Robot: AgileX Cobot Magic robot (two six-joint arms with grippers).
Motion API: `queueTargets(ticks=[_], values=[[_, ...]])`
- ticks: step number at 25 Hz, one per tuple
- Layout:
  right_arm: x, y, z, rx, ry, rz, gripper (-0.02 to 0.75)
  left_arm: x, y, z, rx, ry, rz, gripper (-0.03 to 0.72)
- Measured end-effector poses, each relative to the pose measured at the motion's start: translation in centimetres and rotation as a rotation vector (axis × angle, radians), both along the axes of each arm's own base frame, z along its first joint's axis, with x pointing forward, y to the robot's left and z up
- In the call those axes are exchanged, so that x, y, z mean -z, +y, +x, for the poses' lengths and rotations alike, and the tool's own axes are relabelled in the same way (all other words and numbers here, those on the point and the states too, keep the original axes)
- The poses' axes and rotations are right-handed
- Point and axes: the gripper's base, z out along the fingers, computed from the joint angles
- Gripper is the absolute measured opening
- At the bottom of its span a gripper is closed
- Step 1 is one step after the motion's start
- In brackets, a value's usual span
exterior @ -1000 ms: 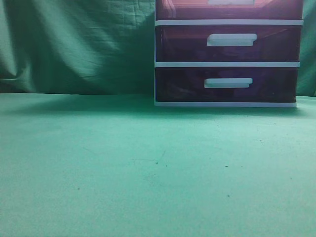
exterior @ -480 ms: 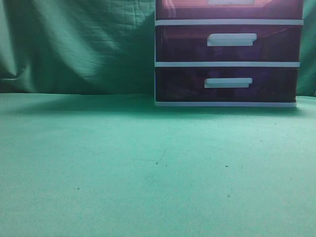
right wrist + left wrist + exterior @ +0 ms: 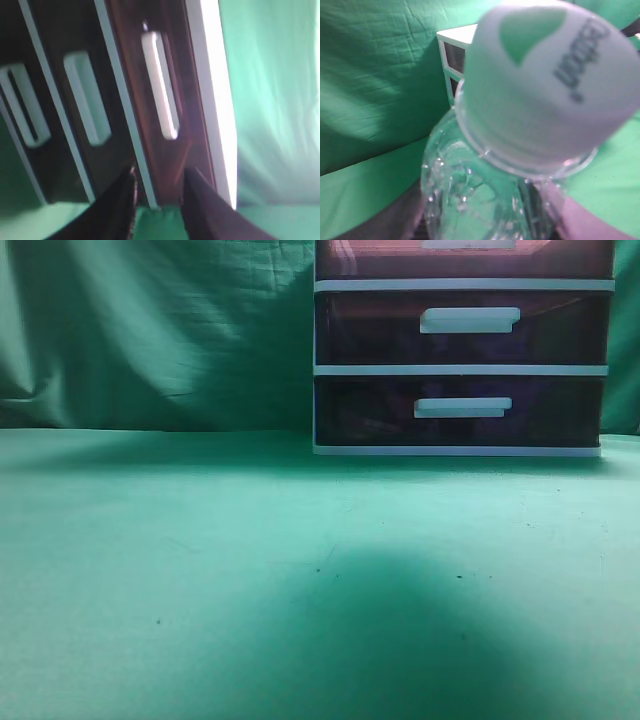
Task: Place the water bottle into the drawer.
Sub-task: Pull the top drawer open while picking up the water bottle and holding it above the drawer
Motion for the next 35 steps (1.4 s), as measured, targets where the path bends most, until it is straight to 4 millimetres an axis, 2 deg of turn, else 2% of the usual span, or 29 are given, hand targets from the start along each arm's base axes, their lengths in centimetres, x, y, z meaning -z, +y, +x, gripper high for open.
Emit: queueTargets(ticks=[1,6,7,14,21,25,27,29,35], values=[[0.3,0.3,0.5,-0.004,0.003,-0.005,0.261,0.0,0.0,0.0,0.0,0.0,0.0,0.277],[0.6,1.6,3.5,0.036,-0.006,-0.016,0.262,0.0,0.0,0.0,0.0,0.0,-0.001,0.277],[0.6,1.8,4.1,0.037,-0.009,-0.015,0.302,0.0,0.0,0.0,0.0,0.0,-0.001,0.277],[0.0,1.7,7.8,0.016,-0.025,-0.067,0.288,0.0,0.0,0.0,0.0,0.0,-0.001,0.277],[0.2,0.6,9.4,-0.062,-0.006,-0.082,0.552,0.0,0.0,0.0,0.0,0.0,-0.001,0.277],[1.9,0.8,10.4,-0.082,0.036,-0.112,0.545,0.0,0.0,0.0,0.0,0.0,-0.001,0.277],[2.9,1.0,10.9,-0.1,0.057,-0.157,0.477,0.0,0.0,0.0,-0.002,0.0,-0.001,0.277],[3.9,1.3,11.4,-0.117,0.077,-0.209,0.484,0.0,0.0,0.0,-0.002,0.0,0.001,0.277],[3.9,1.5,13.5,-0.072,0.048,-0.246,0.484,0.1,0.0,0.0,-0.004,-0.001,0.018,0.277]])
